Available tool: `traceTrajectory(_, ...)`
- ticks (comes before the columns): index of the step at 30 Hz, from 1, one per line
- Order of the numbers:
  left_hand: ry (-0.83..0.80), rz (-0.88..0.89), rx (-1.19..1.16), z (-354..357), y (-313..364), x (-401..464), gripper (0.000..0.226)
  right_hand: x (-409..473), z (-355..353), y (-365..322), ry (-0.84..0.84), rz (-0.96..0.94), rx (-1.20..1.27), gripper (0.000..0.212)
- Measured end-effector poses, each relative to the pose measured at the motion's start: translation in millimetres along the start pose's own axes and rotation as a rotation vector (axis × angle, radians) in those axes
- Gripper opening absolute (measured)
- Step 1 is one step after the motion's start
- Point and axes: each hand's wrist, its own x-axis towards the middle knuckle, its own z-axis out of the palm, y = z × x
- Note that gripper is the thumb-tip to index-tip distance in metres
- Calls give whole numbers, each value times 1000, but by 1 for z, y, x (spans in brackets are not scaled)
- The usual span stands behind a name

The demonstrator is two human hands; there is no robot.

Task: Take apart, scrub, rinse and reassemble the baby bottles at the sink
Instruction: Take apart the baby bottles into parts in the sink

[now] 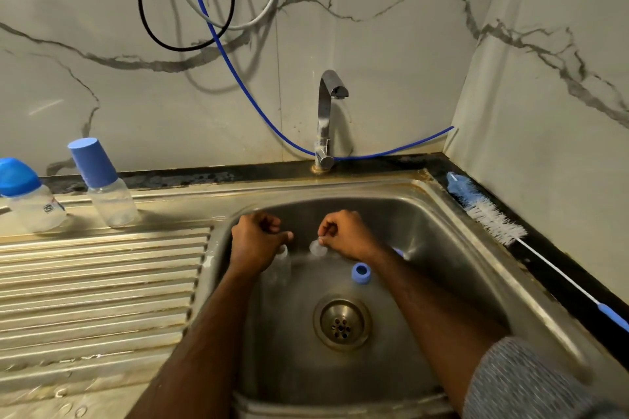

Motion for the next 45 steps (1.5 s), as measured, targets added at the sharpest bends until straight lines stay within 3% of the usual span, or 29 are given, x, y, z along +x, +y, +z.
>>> traceTrajectory(4, -48, 19, 71, 5, -4, 2, 24, 6, 17, 17, -123, 94, -137, 12)
traceTrajectory(13, -85, 33, 30, 2, -3, 1, 29, 16, 45, 28, -205, 133, -267, 15)
traceTrajectory(20, -43, 77, -127, -6, 16, -12, 14, -4, 14, -3, -33, 66, -83, 17)
traceTrajectory(23, -25, 65, -268, -25, 29, -25, 12, -8, -1, -39, 52, -64, -46, 20)
traceTrajectory(28, -3, 110, -157, -89, 20, -24, 12, -5, -17, -109, 172, -215, 56, 11)
traceTrajectory(33, 124, 86, -93, -181, -7, -15, 14, 6, 15, -187, 92, -343, 166, 12)
traceTrajectory(39, 213, -14, -8, -261, -42, -3, 9, 32, 68, -274, 31, -329, 162, 34)
traceTrajectory(42, 224, -31, 17, -278, -57, 3, 10, 47, 84, -310, 78, -352, 100, 52)
traceTrajectory(45, 227, -28, -3, -285, -66, 4, 11, 60, 97, -337, 23, -369, 14, 66)
